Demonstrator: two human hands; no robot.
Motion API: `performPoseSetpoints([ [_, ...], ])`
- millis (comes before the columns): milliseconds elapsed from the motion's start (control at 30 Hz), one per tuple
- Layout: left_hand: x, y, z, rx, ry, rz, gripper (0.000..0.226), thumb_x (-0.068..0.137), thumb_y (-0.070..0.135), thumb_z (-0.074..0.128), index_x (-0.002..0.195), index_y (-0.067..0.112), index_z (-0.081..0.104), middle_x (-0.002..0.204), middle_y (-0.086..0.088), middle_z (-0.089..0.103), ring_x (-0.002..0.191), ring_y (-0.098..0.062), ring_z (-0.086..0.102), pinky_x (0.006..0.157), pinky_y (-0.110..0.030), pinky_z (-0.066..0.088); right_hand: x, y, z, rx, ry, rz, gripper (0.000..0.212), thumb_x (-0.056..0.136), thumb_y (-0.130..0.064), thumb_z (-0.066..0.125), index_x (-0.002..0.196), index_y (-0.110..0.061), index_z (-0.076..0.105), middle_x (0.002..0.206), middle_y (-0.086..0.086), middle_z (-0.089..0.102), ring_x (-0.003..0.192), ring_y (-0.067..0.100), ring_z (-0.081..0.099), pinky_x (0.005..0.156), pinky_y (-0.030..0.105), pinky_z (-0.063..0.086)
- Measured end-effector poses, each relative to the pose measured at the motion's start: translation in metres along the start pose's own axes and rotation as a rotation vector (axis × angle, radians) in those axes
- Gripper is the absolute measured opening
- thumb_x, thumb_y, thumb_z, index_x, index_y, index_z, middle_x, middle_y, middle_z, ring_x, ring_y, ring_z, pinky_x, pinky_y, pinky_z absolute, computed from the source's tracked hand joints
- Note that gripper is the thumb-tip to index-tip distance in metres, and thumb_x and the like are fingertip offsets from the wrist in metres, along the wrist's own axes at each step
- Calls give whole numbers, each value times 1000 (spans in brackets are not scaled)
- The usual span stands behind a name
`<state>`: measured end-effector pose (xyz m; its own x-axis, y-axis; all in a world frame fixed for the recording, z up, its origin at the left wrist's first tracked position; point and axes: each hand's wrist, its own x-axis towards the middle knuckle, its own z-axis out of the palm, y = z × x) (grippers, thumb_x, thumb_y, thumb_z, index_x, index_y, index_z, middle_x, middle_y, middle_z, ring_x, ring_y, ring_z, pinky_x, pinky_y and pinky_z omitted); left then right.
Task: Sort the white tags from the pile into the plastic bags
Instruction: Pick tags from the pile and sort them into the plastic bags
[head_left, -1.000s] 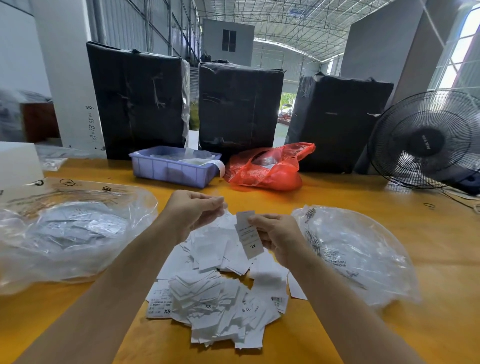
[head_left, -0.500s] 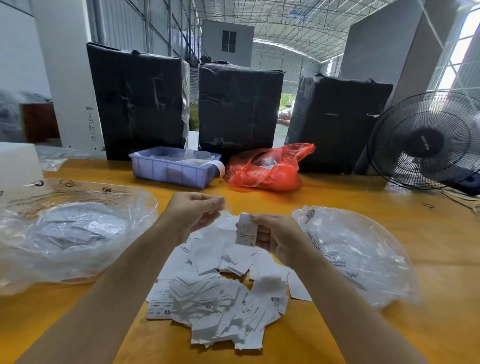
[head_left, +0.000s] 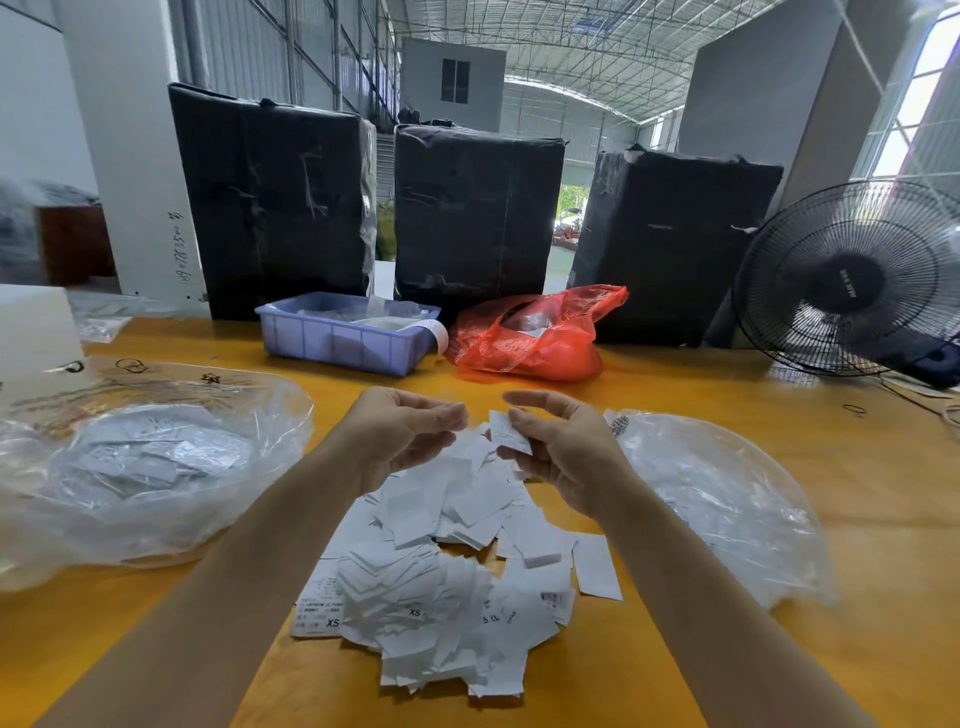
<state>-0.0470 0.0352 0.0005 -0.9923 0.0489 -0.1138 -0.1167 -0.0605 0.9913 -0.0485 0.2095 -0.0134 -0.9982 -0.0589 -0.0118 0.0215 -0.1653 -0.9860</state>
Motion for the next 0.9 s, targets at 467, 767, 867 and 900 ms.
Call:
performPoseSetpoints([
  [467, -3, 1, 1, -5, -83, 2, 29, 57, 27, 74, 80, 9, 71, 69, -3, 73, 51, -8, 63, 47, -16, 49, -8, -23, 0, 22, -61, -124, 40, 76, 15, 64, 99, -18, 65, 100, 17, 59, 77, 24, 69, 58, 26, 56],
  [767, -1, -9, 2, 589, -170, 52, 32, 80, 1, 72, 107, 11, 58, 91, -7, 69, 77, -14, 63, 63, -19, 50, -5, -16, -1, -197, -55, -155, 11, 84, -1, 65, 94, -4, 68, 78, 5, 66, 71, 14, 65, 62, 25, 57],
  [867, -3, -8, 4, 565, -212, 25, 51, 74, -5, 74, 114, 12, 47, 94, -10, 67, 83, -18, 65, 70, -23, 55, -5, -15, -2, -439, -197, -94, 6, 82, -14, 70, 85, -9, 71, 84, 5, 71, 77, 10, 65, 68, 27, 54],
  [900, -3, -7, 4, 563, -223, 23, 55, 72, -5, 76, 114, 13, 45, 95, -10, 67, 84, -19, 66, 71, -24, 56, -5, -13, -2, -509, -238, -65, 7, 81, -16, 71, 84, -10, 72, 92, 8, 71, 84, 13, 65, 76, 31, 53],
])
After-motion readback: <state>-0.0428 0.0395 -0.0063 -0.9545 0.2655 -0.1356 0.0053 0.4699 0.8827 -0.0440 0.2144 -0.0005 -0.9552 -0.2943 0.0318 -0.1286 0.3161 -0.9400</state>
